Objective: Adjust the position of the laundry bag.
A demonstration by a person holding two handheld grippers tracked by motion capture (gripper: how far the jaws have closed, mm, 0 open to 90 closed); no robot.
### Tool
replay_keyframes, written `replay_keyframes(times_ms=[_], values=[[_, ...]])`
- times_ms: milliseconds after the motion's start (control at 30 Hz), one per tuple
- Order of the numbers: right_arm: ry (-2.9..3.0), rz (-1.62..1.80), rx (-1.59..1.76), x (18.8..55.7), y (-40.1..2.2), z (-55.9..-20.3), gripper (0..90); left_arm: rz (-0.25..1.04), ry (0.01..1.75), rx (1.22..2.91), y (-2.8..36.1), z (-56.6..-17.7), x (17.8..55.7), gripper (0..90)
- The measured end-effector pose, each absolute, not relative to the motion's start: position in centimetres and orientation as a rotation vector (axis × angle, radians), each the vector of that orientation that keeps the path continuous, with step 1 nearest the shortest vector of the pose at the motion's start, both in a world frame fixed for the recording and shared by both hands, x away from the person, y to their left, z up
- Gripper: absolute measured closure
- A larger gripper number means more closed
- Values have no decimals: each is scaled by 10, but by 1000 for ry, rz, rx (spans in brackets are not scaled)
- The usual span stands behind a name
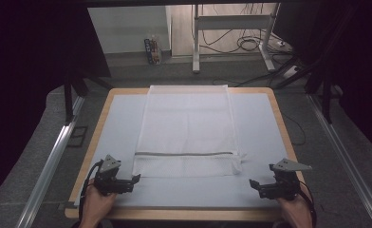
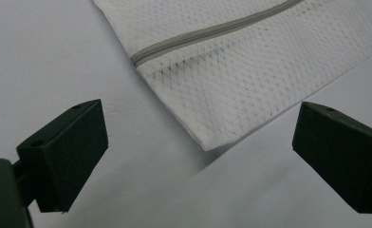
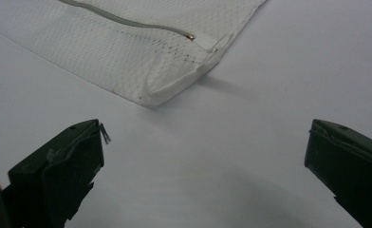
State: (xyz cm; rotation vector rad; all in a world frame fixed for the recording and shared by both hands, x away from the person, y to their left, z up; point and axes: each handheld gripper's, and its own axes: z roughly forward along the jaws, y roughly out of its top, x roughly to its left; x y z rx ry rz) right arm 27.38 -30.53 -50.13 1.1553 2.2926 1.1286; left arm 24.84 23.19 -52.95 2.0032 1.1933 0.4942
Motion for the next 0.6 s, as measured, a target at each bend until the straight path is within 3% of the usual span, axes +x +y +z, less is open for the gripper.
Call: replay_keyframes(times_ms=[600], values=[[2294,1155,1191,272,-301,-501,0,525,1210,2022,230,-531,249,35]])
